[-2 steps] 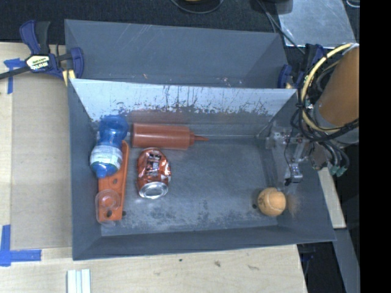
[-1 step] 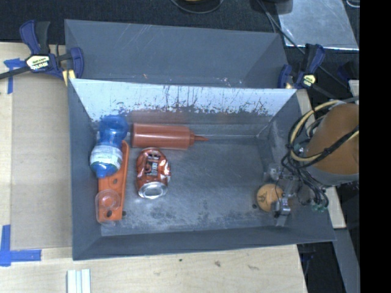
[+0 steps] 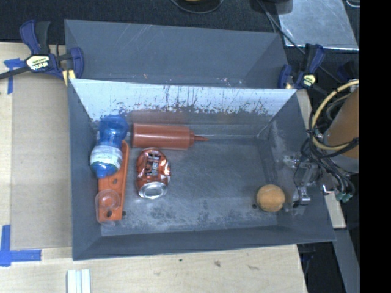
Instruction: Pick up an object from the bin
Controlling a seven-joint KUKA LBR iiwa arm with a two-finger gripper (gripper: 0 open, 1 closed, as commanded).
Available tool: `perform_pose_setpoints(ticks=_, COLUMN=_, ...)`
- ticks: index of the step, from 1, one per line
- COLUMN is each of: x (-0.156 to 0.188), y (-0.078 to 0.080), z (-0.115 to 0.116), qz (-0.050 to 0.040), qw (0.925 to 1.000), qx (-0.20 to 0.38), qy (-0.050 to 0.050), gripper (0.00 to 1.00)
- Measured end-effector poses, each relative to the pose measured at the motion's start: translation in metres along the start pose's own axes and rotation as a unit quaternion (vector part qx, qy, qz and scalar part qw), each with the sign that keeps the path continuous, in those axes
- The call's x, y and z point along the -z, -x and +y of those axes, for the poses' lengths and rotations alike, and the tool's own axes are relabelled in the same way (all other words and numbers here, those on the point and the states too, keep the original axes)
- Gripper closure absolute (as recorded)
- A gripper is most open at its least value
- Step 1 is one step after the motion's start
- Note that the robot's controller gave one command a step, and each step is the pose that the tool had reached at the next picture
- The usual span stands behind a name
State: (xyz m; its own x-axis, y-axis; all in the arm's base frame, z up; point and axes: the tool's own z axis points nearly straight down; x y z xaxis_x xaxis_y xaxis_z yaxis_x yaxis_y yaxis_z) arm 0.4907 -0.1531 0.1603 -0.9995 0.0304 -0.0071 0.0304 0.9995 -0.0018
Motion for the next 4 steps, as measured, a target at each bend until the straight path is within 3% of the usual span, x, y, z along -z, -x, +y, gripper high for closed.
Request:
perform_pose_setpoints(ticks=1, x=-0.0836, y=0.006, z=-0.0004, qz=0.0054, qw=0.9988, qx=-0.048, qy=0.002, gripper=0.0)
perform_pose_setpoints(ticks=2, x=-0.0903, y=0.0039, z=-0.0047, qz=-0.0004, qw=0.9991, qx=0.042, qy=0.0, gripper=0.0)
perform_pose_setpoints(ticks=3, x=-0.0838, y=0.0067, z=-0.001, qz=0.0031, qw=0.9988, qx=-0.048, qy=0.002, gripper=1.0)
perform_pose_setpoints(ticks=4, x=-0.0838, y=0.0066, z=-0.001, qz=0.0032, qw=0.9989, qx=-0.048, qy=0.002, gripper=1.0)
